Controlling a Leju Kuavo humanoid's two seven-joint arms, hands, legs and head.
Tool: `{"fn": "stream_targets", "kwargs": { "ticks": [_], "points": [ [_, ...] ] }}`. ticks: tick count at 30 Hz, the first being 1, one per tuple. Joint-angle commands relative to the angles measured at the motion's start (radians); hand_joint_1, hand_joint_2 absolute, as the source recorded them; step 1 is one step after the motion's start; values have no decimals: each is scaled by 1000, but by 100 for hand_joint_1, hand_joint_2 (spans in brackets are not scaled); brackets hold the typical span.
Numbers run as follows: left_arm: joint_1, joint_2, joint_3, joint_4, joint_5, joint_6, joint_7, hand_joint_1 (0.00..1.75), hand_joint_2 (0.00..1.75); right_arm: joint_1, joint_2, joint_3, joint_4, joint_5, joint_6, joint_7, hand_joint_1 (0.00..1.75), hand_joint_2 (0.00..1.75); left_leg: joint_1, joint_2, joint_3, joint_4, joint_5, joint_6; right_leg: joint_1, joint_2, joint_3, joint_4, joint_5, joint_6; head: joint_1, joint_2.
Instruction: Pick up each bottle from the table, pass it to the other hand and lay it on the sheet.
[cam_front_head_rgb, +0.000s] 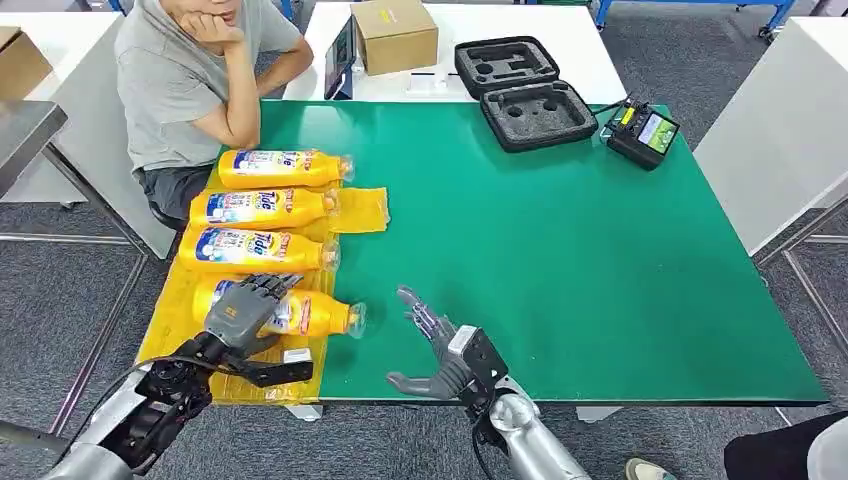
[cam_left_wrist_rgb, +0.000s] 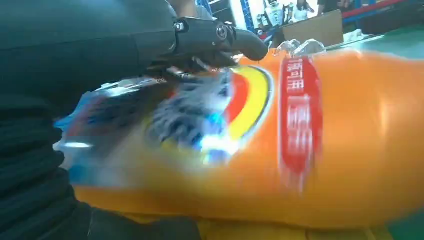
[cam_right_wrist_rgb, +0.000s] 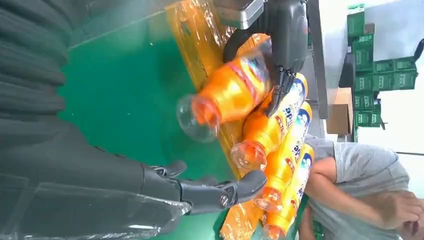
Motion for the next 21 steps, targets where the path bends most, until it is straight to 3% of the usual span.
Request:
{"fn": "stream_targets", "kwargs": {
  "ticks": [1, 21],
  "points": [
    [-43, -43, -25, 137, 14, 1, 37, 0, 175, -35, -11, 12, 62, -13, -5, 2, 0, 175, 1, 1, 5, -1, -2, -2, 0, 3, 5, -2, -1, -2, 0, 0],
    [-58, -38, -8, 139, 68, 10, 6, 0, 175, -31, -17, 8, 61, -18, -16, 2, 0, 175, 0, 0, 3, -1, 0, -1, 0, 0, 3, -1, 0, -1, 0, 0]
  ]
}}
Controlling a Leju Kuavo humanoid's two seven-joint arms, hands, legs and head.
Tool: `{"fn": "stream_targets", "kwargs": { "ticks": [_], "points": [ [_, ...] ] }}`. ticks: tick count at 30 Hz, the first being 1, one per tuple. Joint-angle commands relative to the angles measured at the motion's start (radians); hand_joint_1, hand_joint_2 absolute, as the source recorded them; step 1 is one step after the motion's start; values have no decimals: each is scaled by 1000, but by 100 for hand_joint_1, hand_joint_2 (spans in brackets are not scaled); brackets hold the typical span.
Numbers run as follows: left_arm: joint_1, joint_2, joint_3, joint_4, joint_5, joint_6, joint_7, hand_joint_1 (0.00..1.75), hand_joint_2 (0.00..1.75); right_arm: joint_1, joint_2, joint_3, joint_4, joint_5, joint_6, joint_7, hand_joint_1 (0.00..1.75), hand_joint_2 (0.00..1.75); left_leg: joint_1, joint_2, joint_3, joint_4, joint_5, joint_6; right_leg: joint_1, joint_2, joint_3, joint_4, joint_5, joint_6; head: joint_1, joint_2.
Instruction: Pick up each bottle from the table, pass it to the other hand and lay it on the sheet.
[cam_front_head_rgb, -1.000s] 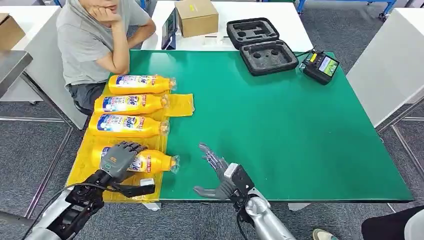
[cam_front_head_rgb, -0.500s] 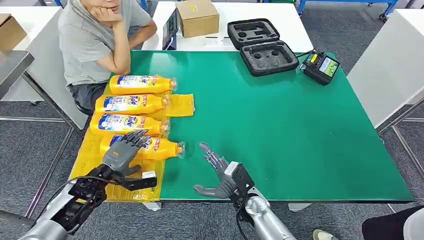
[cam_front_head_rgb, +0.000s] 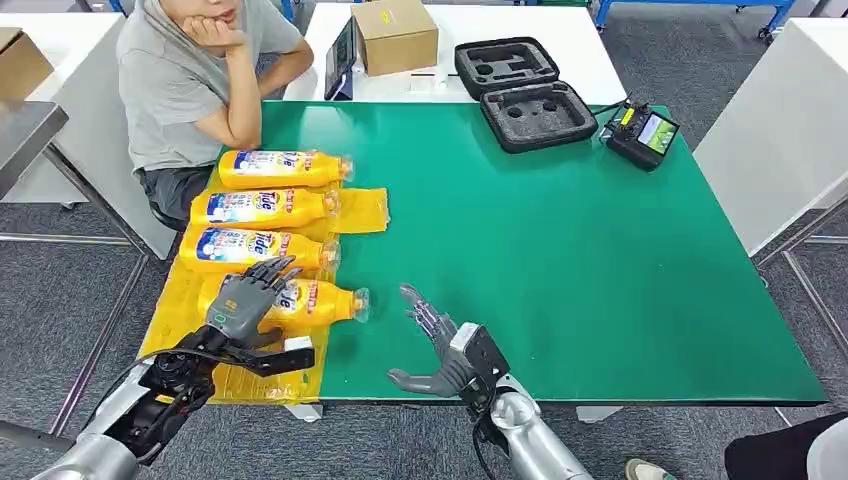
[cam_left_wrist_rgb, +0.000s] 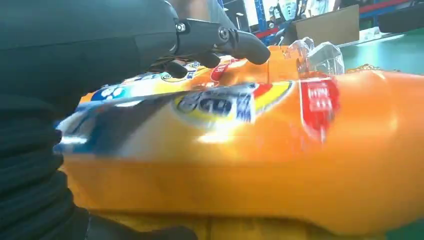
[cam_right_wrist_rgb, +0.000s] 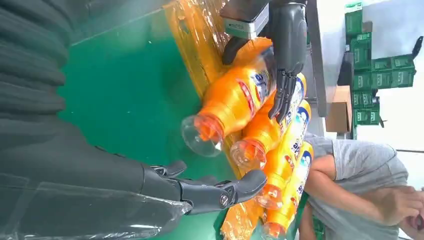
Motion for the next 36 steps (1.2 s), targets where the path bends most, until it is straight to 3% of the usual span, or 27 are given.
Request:
{"fn": "stream_targets", "kwargs": {
  "ticks": [1, 9, 10, 11, 21, 28, 36],
  "points": [
    [-27, -20, -5, 82, 37, -2, -25, 0, 175, -26, -17, 8, 52, -4, -11, 2, 0, 175, 1, 0, 3, -1, -1, -1, 0, 1, 3, -1, -1, -1, 0, 0],
    [34, 11, -2, -71, 113, -11, -44, 0, 175, -22, -25, 5, 43, -4, -14, 2, 0, 175, 0, 0, 2, 0, -1, -1, 0, 1, 1, 0, -1, 0, 0, 0],
    [111, 20, 51, -222, 273, -10, -132, 0, 175, -17, -27, 3, 48, -3, -22, 2, 0, 175, 1, 1, 3, -1, -2, -1, 0, 3, 3, -1, -1, -1, 0, 0],
    [166, 48, 66, -345, 323, -55, -117, 0, 175, -11, -30, 2, 43, -5, -21, 2, 0, 175, 0, 2, 3, -1, -2, -1, 0, 3, 2, -1, -1, -1, 0, 0],
    [166, 48, 66, -345, 323, -55, -117, 0, 175, -11, -30, 2, 43, -5, -21, 2, 0, 175, 0, 1, -2, 0, -2, -1, 0, 2, -3, 0, -1, -1, 0, 0],
    [341, 110, 175, -674, 577, -206, -183, 0, 175, 4, -42, -10, 32, -11, -44, 2, 0, 175, 1, 6, 0, 0, -4, -2, 2, 7, -2, 0, -2, -1, 0, 0],
    [387, 73, 298, -709, 794, -276, -275, 0, 175, -9, -32, 2, 51, 10, -56, 2, 0, 175, 1, 4, -3, 0, -3, -2, 1, 4, -4, 0, -1, -1, 0, 0]
  ]
}}
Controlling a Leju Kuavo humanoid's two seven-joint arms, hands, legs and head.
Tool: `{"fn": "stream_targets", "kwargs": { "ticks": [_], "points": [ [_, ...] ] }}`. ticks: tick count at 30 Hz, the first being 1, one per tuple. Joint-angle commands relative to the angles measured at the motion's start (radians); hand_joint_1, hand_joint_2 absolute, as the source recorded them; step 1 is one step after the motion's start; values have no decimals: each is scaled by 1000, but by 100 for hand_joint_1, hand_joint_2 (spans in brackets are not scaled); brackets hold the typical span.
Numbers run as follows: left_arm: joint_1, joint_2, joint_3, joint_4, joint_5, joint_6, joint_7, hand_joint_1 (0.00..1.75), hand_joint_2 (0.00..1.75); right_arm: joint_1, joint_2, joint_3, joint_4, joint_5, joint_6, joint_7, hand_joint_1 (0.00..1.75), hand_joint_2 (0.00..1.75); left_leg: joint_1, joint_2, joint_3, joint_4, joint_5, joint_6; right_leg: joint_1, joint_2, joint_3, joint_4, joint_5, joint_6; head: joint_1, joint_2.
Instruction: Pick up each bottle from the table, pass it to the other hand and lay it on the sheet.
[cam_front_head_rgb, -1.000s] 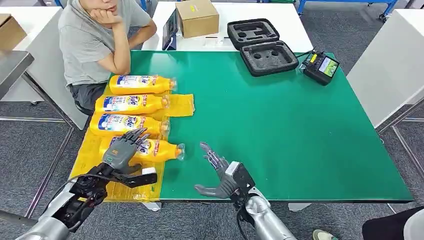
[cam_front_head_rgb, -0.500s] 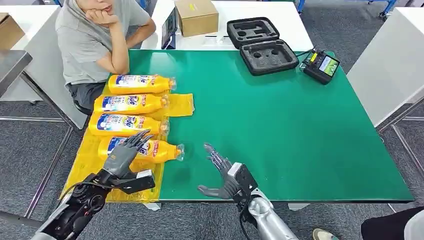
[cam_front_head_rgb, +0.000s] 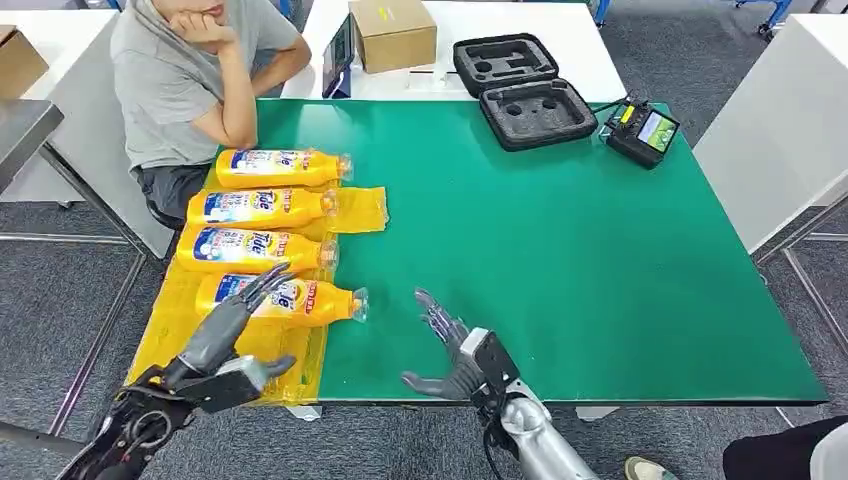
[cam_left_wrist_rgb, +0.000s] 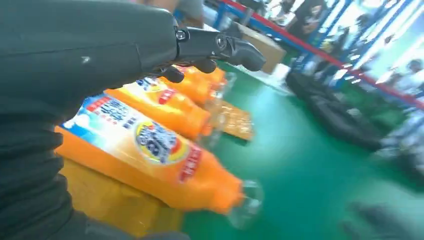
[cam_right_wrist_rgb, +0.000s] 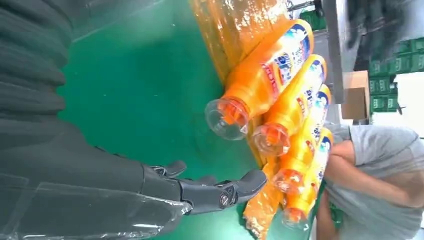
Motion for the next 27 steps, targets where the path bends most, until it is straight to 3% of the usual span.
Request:
{"fn": "stream_targets", "kwargs": {
  "ticks": [1, 4, 9, 12, 15, 19, 20, 21, 22, 23, 24, 26, 27],
  "points": [
    [79, -7, 142, -79, 117, -22, -67, 0, 175, -23, 1, 2, 47, 11, -21, 2, 0, 175, 1, 2, 3, 0, -1, -1, 1, 3, 3, 0, -1, -1, 0, 0],
    [92, -36, 166, -54, 212, -61, -103, 0, 175, 8, -1, -12, 2, -8, -8, 2, 0, 175, 0, 1, 3, -1, -1, -1, 0, 2, 2, -1, -1, -1, 0, 0],
    [138, -165, 151, -54, 307, -39, -135, 0, 175, 68, 23, -40, -132, -8, -42, 2, 0, 175, 0, -1, 5, -2, -2, -1, -1, 0, 5, -1, -2, -1, 0, 0],
    [138, -165, 151, -54, 307, -39, -135, 0, 175, 68, 23, -40, -132, -8, -42, 2, 0, 175, 0, 0, 5, -1, -3, -1, 0, 1, 5, -1, -2, -1, 0, 0],
    [133, -288, 112, -70, 343, -5, -135, 0, 175, 143, 21, -40, -311, 14, -110, 2, 0, 175, 0, -2, 2, 0, -2, -1, -1, -1, 2, 0, -2, -1, 0, 0],
    [126, -383, 9, -1, 340, 55, -135, 0, 175, 289, -25, -28, -534, 82, -234, 2, 0, 175, -1, -7, 1, -1, -1, 0, -1, -5, 3, -1, -3, 0, 0, 0],
    [120, -393, 5, 19, 342, 54, -135, 155, 175, 305, -32, -27, -557, 89, -253, 2, 0, 175, -1, -9, 4, -1, -3, 0, -1, -7, 6, -2, -4, 0, 0, 0],
    [101, -403, -13, 58, 308, 65, -135, 171, 175, 334, -39, -32, -597, 80, -270, 2, 148, 175, -1, -9, 2, -1, -1, 0, -2, -6, 4, -2, -3, 0, 0, 0],
    [81, -424, -19, 106, 300, 70, -135, 168, 175, 355, -44, -38, -615, 86, -285, 2, 155, 175, -1, -11, 4, -1, -3, 0, -2, -8, 7, -2, -5, 0, 0, 0],
    [74, -430, -25, 117, 285, 75, -135, 38, 175, 364, -43, -40, -620, 96, -298, 2, 75, 175, -1, -10, 2, -2, -2, 0, -2, -8, 5, -2, -3, 0, 0, 0],
    [64, -440, -33, 141, 278, 77, -135, 0, 175, 377, -36, -49, -626, 98, -304, 2, 0, 175, -2, -8, 0, -1, -1, 0, -2, -6, 2, -1, -2, 0, 0, 0],
    [50, -456, -50, 179, 288, 50, -135, 0, 175, 389, -32, -44, -633, 117, -299, 2, 0, 175, -2, -8, 2, -1, -3, 2, -2, -5, 3, -1, -3, 0, 0, 0],
    [45, -463, -58, 186, 284, 47, -135, 75, 175, 393, -32, -38, -643, 120, -296, 2, 0, 175, -2, -7, 3, -1, -4, 1, -1, -4, 4, -1, -3, -1, 0, 0]
  ]
}}
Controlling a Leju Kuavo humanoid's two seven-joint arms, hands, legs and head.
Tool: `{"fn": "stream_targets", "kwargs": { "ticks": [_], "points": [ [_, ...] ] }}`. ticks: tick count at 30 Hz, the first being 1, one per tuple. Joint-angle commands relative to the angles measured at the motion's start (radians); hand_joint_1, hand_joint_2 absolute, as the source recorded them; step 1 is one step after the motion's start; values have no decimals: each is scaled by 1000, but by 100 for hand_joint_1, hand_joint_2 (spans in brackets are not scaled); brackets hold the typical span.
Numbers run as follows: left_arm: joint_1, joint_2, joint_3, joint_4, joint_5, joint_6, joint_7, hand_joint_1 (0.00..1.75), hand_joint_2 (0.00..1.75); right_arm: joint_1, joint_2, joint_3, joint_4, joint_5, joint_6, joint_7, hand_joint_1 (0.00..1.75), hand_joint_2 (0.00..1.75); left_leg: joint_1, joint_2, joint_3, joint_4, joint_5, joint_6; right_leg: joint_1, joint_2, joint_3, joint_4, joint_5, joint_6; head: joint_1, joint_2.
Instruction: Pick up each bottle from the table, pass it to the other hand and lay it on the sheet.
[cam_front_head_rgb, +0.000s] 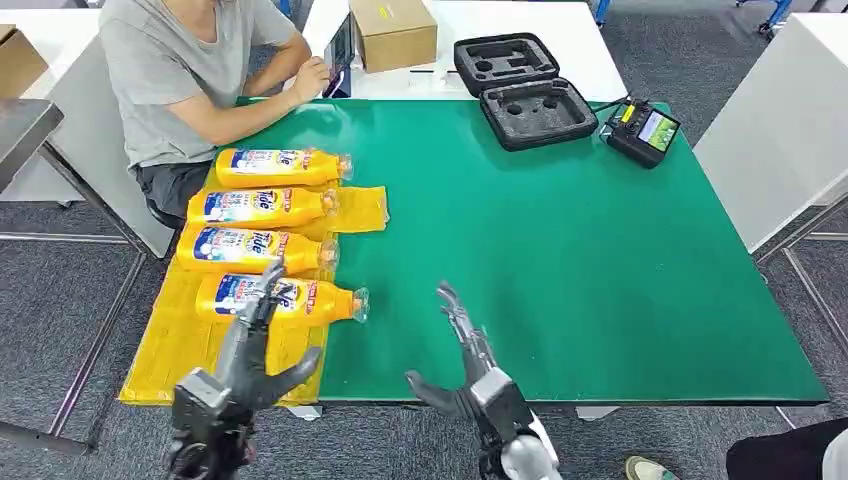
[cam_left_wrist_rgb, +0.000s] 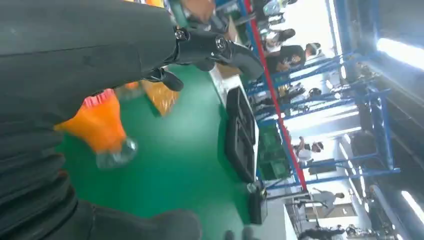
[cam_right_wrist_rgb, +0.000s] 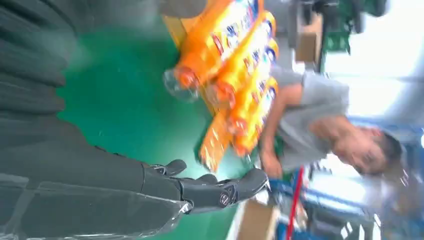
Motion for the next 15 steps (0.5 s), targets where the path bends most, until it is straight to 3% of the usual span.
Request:
{"fn": "stream_targets", "kwargs": {
  "ticks": [1, 2, 3, 5, 6, 7, 10, 12, 15],
  "points": [
    [-101, -129, -104, 236, -32, -9, 2, 162, 175, 120, -26, -20, -181, 26, -23, 3, 63, 175, 0, -4, 4, -1, -1, -1, 0, -3, 5, 0, -2, -1, -1, 0],
    [-102, -131, -106, 241, -33, -8, 2, 141, 175, 121, -25, -20, -181, 27, -25, 3, 35, 175, 0, -5, 6, -1, -2, -2, 0, -4, 7, -1, -3, -1, -1, 0],
    [-114, -142, -109, 267, -19, 1, 2, 3, 175, 133, -18, -30, -190, 21, -34, 3, 0, 175, 0, -4, 4, -1, -1, -1, 0, -3, 5, -1, -2, -1, 0, 0],
    [-124, -138, -124, 283, -15, -14, 2, 5, 175, 146, -24, -23, -214, 21, -26, 3, 0, 175, 0, -4, 5, -1, -2, -1, 0, -3, 6, 0, -3, -1, -1, 0],
    [-138, -141, -133, 317, -14, -22, 2, 45, 175, 153, -34, -12, -223, 35, -42, 3, 2, 175, 1, -4, 7, -1, -2, -2, 0, -2, 7, -1, -3, -1, 0, 0],
    [-142, -142, -138, 323, -18, -22, 2, 84, 175, 155, -33, -13, -223, 31, -43, 3, 17, 175, 1, -4, 8, -1, -3, -2, 1, -2, 9, -1, -4, -2, -1, 0],
    [-142, -142, -138, 323, -18, -22, 2, 84, 175, 155, -33, -13, -223, 31, -43, 3, 17, 175, 1, -3, 6, -1, -2, -1, 0, -2, 6, -1, -2, -1, -1, 0],
    [-149, -148, -149, 345, -27, -4, 2, 0, 175, 165, -30, -22, -229, 19, -56, 3, 0, 175, 1, -2, 6, -1, -2, -1, 0, -1, 6, -1, -2, -1, 0, 0],
    [-134, -140, -152, 325, -9, 23, 2, 0, 175, 184, -22, -35, -249, 5, -80, 3, 0, 175, 1, -2, 4, -1, -1, -1, 0, -1, 4, -1, -1, -1, 0, 0]
  ]
}}
